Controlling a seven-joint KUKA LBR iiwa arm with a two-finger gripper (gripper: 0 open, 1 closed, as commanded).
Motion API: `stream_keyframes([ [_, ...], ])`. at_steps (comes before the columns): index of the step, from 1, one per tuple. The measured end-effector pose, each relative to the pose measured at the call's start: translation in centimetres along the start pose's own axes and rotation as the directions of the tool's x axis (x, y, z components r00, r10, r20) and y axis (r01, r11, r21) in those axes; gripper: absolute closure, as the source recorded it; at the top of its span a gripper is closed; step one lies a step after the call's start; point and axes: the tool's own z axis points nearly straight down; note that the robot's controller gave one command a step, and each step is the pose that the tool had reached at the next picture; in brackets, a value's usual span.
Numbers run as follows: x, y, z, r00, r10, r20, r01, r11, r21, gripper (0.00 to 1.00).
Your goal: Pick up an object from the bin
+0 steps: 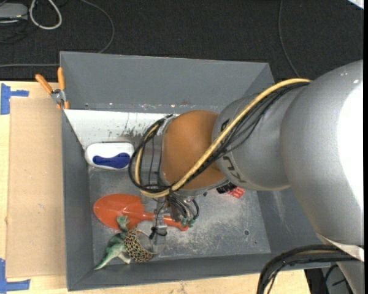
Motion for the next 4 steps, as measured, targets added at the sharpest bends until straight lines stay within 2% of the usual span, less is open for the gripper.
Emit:
stream_keyframes([
  [1,-0.7,2.5,3.2,0.999,0.05,0.0,-0.05,0.999,0.0,0.0],
  [2,-0.2,4.9,3.2,0.998,0.06,0.005,-0.06,0.998,0.0,0.0],
  [3,-0.3,3.1,3.3,0.999,0.032,0.0,-0.032,0.999,0.004,0.0],
  [4,0.2,4.8,-0.6,0.998,0.06,0.004,-0.06,0.998,-0.001,0.0],
])
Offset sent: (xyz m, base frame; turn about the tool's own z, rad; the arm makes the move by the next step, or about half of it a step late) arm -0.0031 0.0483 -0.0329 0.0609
